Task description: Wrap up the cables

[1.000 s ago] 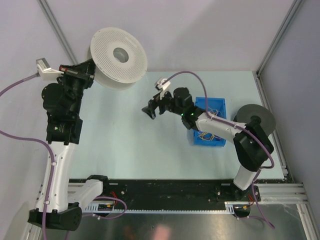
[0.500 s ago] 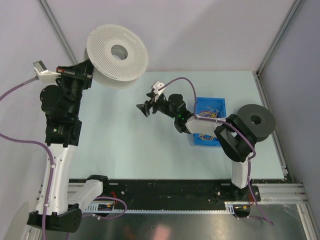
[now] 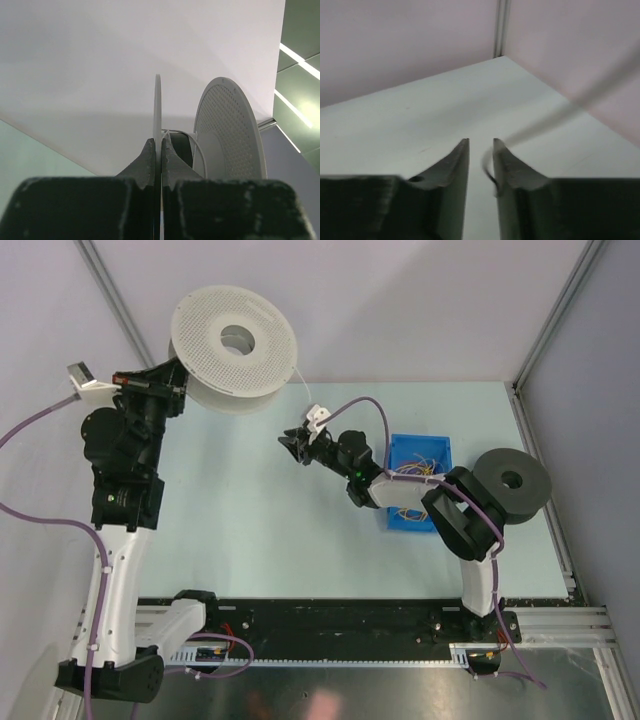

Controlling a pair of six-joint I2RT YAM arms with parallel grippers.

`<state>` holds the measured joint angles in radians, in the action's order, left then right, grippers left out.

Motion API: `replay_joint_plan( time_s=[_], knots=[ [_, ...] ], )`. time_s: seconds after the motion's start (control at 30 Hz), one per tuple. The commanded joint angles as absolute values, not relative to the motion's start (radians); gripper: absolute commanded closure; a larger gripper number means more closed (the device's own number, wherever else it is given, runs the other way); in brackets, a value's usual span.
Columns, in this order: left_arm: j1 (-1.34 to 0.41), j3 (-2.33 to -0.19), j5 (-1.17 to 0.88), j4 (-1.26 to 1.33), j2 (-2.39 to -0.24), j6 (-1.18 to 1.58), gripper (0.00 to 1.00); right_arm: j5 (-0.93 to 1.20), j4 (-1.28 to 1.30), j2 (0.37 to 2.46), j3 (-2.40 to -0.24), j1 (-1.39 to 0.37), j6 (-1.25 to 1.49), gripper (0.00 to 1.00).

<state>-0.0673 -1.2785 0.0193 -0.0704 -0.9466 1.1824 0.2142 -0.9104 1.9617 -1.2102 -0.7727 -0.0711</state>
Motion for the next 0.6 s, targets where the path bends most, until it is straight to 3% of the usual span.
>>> replay_joint_plan(
  time_s=[0.0,0.07,0.13,0.57],
  knots=[
    [-0.068,-1.339,0.062,0.028,-0.943,1.208,1.00,0.277,-0.942,1.963,-1.216,-0.778,-0.071,0.83],
    [-0.068,-1.336,0.089,0.026,-0.949,1.188,1.00,0.304,-0.927,1.942,-1.182,-0.786,-0.066,0.96],
    [-0.068,-1.331,0.115,0.018,-0.956,1.160,1.00,0.331,-0.901,1.909,-1.140,-0.799,-0.065,0.99],
    [-0.087,-1.259,0.280,-0.045,-1.029,0.945,1.00,0.463,-0.325,1.748,-1.055,-0.906,-0.422,1.00]
  ],
)
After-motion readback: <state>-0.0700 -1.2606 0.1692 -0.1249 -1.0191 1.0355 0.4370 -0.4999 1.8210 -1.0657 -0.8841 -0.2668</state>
